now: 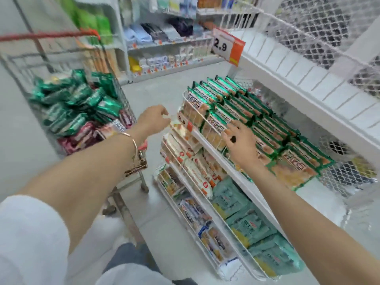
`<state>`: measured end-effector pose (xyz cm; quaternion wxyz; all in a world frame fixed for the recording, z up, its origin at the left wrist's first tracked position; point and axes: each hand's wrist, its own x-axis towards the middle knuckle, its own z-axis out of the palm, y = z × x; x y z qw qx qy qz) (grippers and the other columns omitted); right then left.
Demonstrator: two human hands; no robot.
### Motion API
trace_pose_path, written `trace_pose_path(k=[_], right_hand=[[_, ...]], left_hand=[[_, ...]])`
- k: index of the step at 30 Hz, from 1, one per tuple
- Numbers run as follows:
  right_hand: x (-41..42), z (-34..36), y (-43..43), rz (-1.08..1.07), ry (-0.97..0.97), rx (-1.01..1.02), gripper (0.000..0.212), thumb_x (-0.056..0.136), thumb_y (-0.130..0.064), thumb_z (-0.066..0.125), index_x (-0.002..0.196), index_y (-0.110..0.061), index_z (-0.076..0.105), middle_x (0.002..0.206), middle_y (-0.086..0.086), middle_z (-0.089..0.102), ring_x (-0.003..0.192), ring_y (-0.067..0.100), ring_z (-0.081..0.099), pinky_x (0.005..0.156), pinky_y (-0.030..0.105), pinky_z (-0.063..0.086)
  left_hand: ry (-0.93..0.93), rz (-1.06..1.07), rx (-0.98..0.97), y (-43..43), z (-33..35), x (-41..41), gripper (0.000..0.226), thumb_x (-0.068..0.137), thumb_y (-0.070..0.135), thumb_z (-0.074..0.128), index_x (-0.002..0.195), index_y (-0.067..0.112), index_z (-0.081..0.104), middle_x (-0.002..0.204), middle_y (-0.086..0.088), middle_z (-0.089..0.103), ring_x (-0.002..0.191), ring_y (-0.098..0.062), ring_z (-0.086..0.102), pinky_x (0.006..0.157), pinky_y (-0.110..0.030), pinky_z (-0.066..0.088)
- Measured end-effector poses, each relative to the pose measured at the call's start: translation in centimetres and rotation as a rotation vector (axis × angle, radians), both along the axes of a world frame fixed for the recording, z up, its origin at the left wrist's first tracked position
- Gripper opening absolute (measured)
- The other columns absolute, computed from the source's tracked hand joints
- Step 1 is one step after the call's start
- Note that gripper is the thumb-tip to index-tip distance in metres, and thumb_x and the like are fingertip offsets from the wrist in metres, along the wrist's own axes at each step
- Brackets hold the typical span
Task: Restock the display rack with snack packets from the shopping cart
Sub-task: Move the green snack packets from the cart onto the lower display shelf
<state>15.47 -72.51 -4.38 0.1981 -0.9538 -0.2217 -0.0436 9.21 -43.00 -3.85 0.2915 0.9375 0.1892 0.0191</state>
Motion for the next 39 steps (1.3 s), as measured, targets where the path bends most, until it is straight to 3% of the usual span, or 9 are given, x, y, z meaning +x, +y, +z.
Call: trace_pose_path(k=[8, 12, 16, 21, 24, 28, 32, 35, 39], right_hand=[[-2.0, -5.1, 22.8, 0.281, 0.244, -0.073, 0.049, 0.097, -0.045, 0.049, 0.136, -0.017, 0.059, 0.149, 0.017, 0.045, 0.139, 0.031, 0.039, 0.115, 0.041, 0.026], [-3.5, -8.1, 32.7, 0.393, 0.348, -0.202, 0.043, 0.098, -0.046, 0.050, 0.130, -0.020, 0.064, 0.150, 0.016, 0.045, 0.138, 0.028, 0.043, 0.112, 0.042, 0.034], [-5.0, -10.0, 39.8, 0.486, 0.479, -0.230, 0.044, 0.098, -0.046, 0.051, 0.127, -0.017, 0.066, 0.140, 0.009, 0.057, 0.130, 0.026, 0.052, 0.110, 0.043, 0.037], [-6.4, -13.1, 46.0, 0.633, 0.830, -0.481, 0.047, 0.099, -0.032, 0.056, 0.138, -0.007, 0.055, 0.142, 0.011, 0.055, 0.127, 0.028, 0.054, 0.108, 0.038, 0.040], [-7.9, -16.6, 48.8, 0.721, 0.869, -0.665, 0.052, 0.093, -0.023, 0.063, 0.140, -0.002, 0.051, 0.142, 0.014, 0.055, 0.127, 0.029, 0.054, 0.106, 0.035, 0.042], [-8.8, -21.9, 49.9, 0.812, 0.863, -0.817, 0.070, 0.081, -0.037, 0.077, 0.137, -0.007, 0.048, 0.133, 0.009, 0.057, 0.122, 0.029, 0.055, 0.102, 0.037, 0.046], [-9.9, -25.6, 49.1, 0.915, 0.673, -0.847, 0.072, 0.078, -0.044, 0.079, 0.133, -0.012, 0.044, 0.124, 0.009, 0.058, 0.113, 0.029, 0.058, 0.096, 0.040, 0.049], [-9.6, -25.3, 49.3, 0.939, 0.514, -0.828, 0.062, 0.086, -0.044, 0.069, 0.131, -0.011, 0.042, 0.111, 0.009, 0.062, 0.101, 0.029, 0.062, 0.078, 0.037, 0.050], [-4.2, -21.7, 52.1, 0.669, 0.957, -0.427, 0.058, 0.090, -0.036, 0.056, 0.141, -0.014, 0.040, 0.096, 0.002, 0.065, 0.074, 0.018, 0.062, 0.066, 0.034, 0.051]], left_hand=[[0.154, 0.276, -0.096, 20.6, -2.5, -9.5, 0.019, 0.077, 0.032, 0.058, 0.086, 0.018, 0.065, 0.086, -0.009, 0.065, 0.085, -0.027, 0.063, 0.086, -0.044, 0.054], [0.126, 0.478, -0.174, 29.7, -3.9, -13.2, 0.011, 0.089, 0.013, 0.063, 0.088, 0.006, 0.072, 0.089, -0.012, 0.065, 0.092, -0.023, 0.062, 0.088, -0.038, 0.052], [0.166, 0.610, -0.267, 35.6, -4.8, -15.7, 0.005, 0.091, 0.014, 0.061, 0.088, 0.014, 0.065, 0.078, -0.004, 0.062, 0.077, -0.023, 0.057, 0.069, -0.032, 0.047], [0.166, 0.785, -0.442, 38.7, -7.6, -17.6, 0.015, 0.094, 0.017, 0.059, 0.083, 0.010, 0.066, 0.089, -0.015, 0.067, 0.084, -0.027, 0.060, 0.083, -0.036, 0.052], [0.165, 0.878, -0.525, 39.3, -9.8, -18.7, 0.020, 0.094, 0.012, 0.058, 0.074, 0.014, 0.061, 0.097, -0.019, 0.069, 0.089, -0.031, 0.068, 0.072, -0.032, 0.051], [0.142, 0.995, -0.621, 39.6, -11.3, -19.9, 0.011, 0.094, 0.009, 0.056, 0.086, 0.012, 0.063, 0.090, -0.011, 0.063, 0.072, -0.020, 0.062, 0.060, -0.025, 0.043], [0.149, 1.066, -0.667, 40.1, -12.4, -20.9, 0.008, 0.094, 0.009, 0.057, 0.089, 0.010, 0.064, 0.093, -0.009, 0.063, 0.071, -0.016, 0.062, 0.062, -0.025, 0.044], [0.129, 1.095, -0.697, 40.4, -12.5, -20.6, 0.007, 0.094, 0.011, 0.059, 0.092, 0.010, 0.065, 0.096, -0.010, 0.064, 0.074, -0.017, 0.062, 0.063, -0.025, 0.045], [0.018, 1.088, -0.753, 40.5, -11.3, -18.3, 0.007, 0.096, 0.010, 0.058, 0.099, 0.009, 0.063, 0.096, -0.011, 0.062, 0.072, -0.016, 0.061, 0.065, -0.024, 0.045]])
